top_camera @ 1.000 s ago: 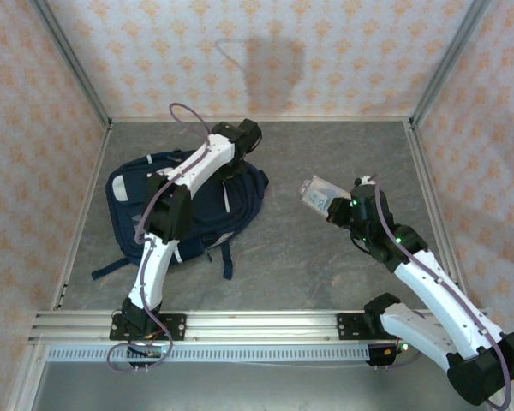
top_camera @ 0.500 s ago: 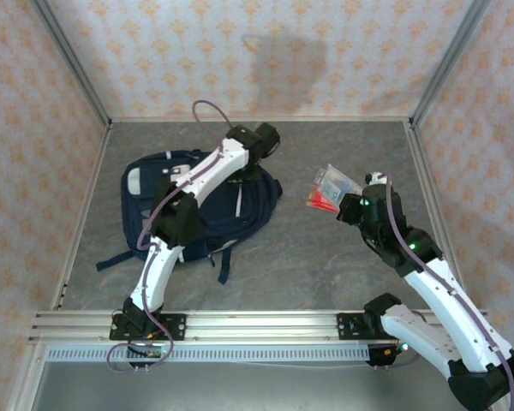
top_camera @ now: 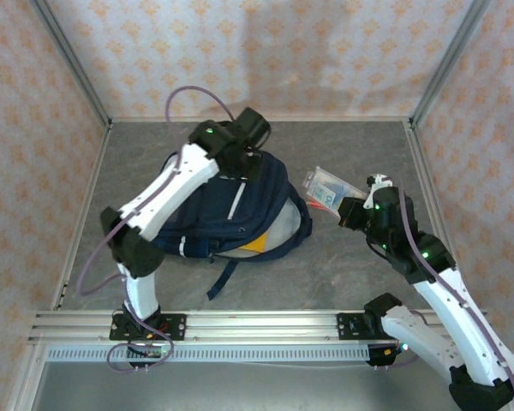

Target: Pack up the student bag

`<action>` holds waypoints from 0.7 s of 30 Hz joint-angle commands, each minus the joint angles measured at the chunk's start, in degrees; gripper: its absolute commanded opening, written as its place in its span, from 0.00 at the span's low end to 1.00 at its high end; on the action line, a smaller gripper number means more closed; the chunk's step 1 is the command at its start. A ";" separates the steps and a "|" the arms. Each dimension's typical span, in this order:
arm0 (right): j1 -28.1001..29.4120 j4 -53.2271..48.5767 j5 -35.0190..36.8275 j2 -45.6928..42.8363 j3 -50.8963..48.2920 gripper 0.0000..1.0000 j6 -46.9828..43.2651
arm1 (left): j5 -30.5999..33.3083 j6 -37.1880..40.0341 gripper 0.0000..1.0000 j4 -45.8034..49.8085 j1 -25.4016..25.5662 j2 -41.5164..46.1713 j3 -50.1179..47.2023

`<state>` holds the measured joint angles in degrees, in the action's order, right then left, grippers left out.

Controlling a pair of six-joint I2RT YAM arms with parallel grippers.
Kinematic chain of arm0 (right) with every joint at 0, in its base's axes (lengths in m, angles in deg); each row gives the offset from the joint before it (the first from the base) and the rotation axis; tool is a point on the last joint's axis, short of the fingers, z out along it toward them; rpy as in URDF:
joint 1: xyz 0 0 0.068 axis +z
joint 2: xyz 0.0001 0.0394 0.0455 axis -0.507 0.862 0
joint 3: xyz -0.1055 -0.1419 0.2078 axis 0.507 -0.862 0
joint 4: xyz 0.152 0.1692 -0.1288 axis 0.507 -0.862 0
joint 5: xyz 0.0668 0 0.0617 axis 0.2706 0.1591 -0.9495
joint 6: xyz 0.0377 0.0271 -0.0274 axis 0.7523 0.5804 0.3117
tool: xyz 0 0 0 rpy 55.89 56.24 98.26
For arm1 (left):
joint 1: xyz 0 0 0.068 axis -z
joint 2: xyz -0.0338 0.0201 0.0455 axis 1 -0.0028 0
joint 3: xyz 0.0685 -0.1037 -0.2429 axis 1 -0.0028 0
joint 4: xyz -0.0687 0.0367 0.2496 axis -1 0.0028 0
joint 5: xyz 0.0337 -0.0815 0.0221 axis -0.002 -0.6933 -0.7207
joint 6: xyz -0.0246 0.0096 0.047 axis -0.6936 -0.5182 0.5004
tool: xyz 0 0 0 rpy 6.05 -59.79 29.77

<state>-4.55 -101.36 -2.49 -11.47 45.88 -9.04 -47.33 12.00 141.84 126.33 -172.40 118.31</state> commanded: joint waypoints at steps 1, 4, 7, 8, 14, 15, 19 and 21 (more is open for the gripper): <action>-0.25 -0.39 -6.56 -3.27 2.33 0.00 -0.69 | -3.07 7.59 0.00 1.61 -0.36 4.51 3.46; -0.25 1.19 -11.30 -5.33 1.73 0.00 0.64 | -5.73 8.92 0.00 0.65 -3.16 7.78 2.73; -0.25 2.45 -16.88 -5.64 0.34 0.00 3.19 | -13.52 8.28 0.00 -3.33 -7.58 11.13 0.53; -0.24 2.91 -18.66 -5.56 -0.43 0.00 4.09 | -16.38 8.20 0.00 -4.65 -8.84 12.03 -0.13; -0.25 13.62 -28.66 -5.53 -8.26 0.00 13.21 | -21.53 8.71 0.00 -4.79 -12.52 13.02 0.75; -0.20 15.85 -29.79 -5.40 -9.67 0.00 14.96 | -21.90 8.42 0.00 -5.10 -12.67 12.94 0.96; -0.25 20.22 -31.21 -5.11 -12.81 0.00 18.38 | -23.12 8.12 0.00 -5.03 -12.85 11.60 3.21; -0.25 22.37 -30.87 -5.12 -14.03 0.00 19.75 | -23.77 7.99 0.00 -5.29 -12.87 11.32 3.58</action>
<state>-4.55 -87.17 -30.73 -15.64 32.57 6.59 -67.57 19.32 143.28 114.07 -163.81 117.26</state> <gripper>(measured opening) 0.083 0.043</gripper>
